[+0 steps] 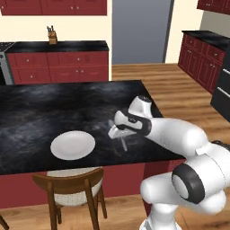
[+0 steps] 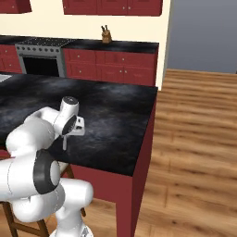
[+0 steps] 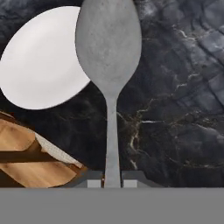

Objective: Take the fork and place it on the left side of the plate. Then take the spoon and place it on the right side of the plate. Make sure they're directly next to the plate.

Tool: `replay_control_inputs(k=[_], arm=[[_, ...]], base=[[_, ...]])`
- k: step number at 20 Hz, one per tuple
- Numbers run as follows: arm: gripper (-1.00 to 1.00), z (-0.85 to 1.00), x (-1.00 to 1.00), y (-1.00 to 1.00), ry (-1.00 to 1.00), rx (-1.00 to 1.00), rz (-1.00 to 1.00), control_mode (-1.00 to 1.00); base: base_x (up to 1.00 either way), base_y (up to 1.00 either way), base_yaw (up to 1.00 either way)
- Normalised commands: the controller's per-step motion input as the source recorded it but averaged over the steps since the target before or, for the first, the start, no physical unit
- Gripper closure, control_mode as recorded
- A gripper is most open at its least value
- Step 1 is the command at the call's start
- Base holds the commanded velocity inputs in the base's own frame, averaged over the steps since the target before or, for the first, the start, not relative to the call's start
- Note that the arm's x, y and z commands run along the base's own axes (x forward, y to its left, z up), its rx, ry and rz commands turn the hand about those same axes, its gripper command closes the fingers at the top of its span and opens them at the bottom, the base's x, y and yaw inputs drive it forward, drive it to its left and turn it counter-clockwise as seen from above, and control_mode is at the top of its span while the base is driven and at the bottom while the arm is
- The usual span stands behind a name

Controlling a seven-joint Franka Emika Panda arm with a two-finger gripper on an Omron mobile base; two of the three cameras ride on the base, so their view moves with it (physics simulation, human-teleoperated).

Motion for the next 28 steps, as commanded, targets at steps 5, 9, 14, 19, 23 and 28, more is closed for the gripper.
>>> replay_control_inputs(k=[5,9,14,19,23,28], arm=[[1.00,-0.02,0.28,0.21,0.39,0.07,0.00,-1.00],[1.00,-0.11,0.21,0.30,0.30,0.03,0.00,-1.00],[1.00,-0.41,0.13,0.28,0.17,0.06,0.00,-1.00],[1.00,-0.37,0.20,0.10,0.06,0.09,-0.02,-1.00],[1.00,-0.25,0.29,0.09,0.00,0.08,-0.05,-1.00],[1.00,-0.22,0.20,0.27,0.00,0.04,-0.05,-1.00]], base=[[0.00,0.00,0.00],[0.00,0.00,0.00],[0.00,0.00,0.00],[0.00,0.00,0.00],[0.00,0.00,0.00],[0.00,0.00,0.00]])
